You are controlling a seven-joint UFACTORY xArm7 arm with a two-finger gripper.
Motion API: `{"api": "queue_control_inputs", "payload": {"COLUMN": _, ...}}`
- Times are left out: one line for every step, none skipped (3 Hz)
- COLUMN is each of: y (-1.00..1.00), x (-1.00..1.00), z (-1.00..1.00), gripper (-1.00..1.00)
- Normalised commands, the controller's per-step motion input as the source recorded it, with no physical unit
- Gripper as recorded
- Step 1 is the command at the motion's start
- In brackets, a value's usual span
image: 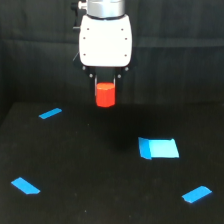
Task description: Pick up the red object from the table
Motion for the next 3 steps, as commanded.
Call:
{"api": "queue_control_inputs", "payload": {"y": -0.1, "x": 0.0, "z": 0.05, "gripper": -1.0}}
{"api": "queue_control_inputs", "payload": {"y": -0.08, "x": -0.02, "z": 0.12, "gripper": -0.92}}
{"api": "queue_control_inputs", "payload": {"y": -0.01, "x": -0.06, "z": 0.04, "gripper": -0.96}}
